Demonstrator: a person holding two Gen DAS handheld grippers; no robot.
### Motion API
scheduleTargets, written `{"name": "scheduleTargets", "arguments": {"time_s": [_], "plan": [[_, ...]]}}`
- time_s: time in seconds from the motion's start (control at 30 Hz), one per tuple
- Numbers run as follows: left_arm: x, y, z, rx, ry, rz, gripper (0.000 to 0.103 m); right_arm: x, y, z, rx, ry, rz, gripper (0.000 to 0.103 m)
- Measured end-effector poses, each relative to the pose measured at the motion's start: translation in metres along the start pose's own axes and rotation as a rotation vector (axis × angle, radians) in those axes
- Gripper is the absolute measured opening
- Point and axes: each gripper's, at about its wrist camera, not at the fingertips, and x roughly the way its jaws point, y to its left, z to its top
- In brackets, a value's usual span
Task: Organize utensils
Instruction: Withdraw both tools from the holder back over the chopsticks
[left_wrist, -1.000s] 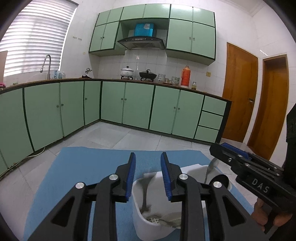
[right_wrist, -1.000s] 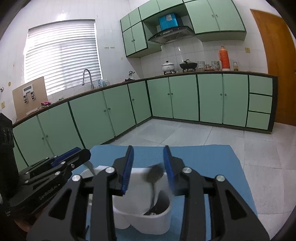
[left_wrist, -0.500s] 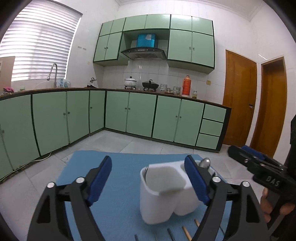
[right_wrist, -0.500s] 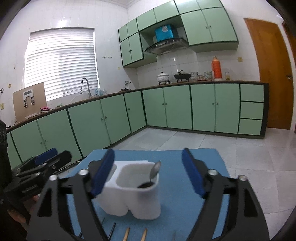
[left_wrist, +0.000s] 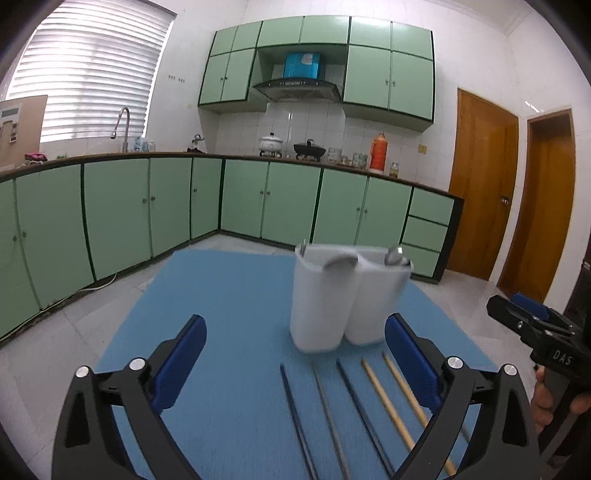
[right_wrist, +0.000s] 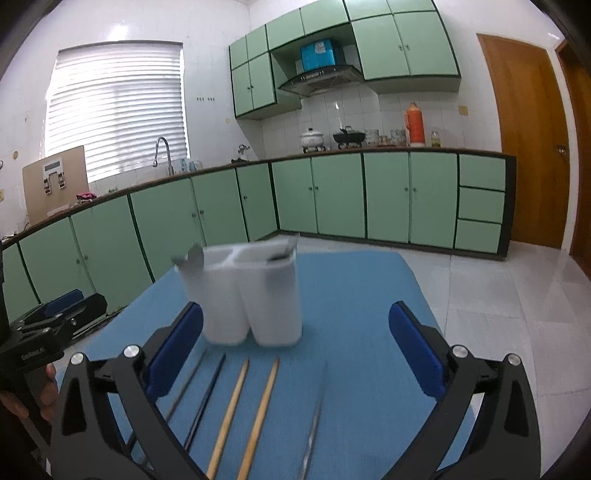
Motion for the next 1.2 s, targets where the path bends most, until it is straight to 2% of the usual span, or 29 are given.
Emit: {"name": "scheduleTargets", "arguments": {"time_s": [0.27, 0.57, 0.73, 0.8, 1.03, 1.2], "plan": [[-0.034, -0.008, -0.048, 0.032, 0.049, 0.031, 0.095, -0.032, 0.003, -0.045, -0.004, 0.044, -0.041, 0.098], [-0.061, -0.009, -0.091, 0.037, 0.074, 0.083, 0.095, -0.061, 0.005, -0.113, 0.036, 0.121, -0.099, 0.097], [-0.071, -0.006, -0.106, 0.034, 0.081, 0.104, 0.095, -0.068, 0.008, -0.13, 0.031, 0.114, -0.116, 0.096], [-0.076, -0.005, -0.113, 0.038, 0.079, 0.11, 0.095, -0.069, 0.009, -0.133, 0.021, 0.112, -0.117, 0.082], [-0.087, -0.004, -0.126, 0.034, 0.08, 0.114, 0.095, -0.072, 0.016, -0.147, 0.001, 0.119, -0.115, 0.062], [-0.09, -0.007, -0.129, 0.033, 0.079, 0.111, 0.095, -0.076, 0.022, -0.153, -0.031, 0.115, -0.115, 0.041]]}}
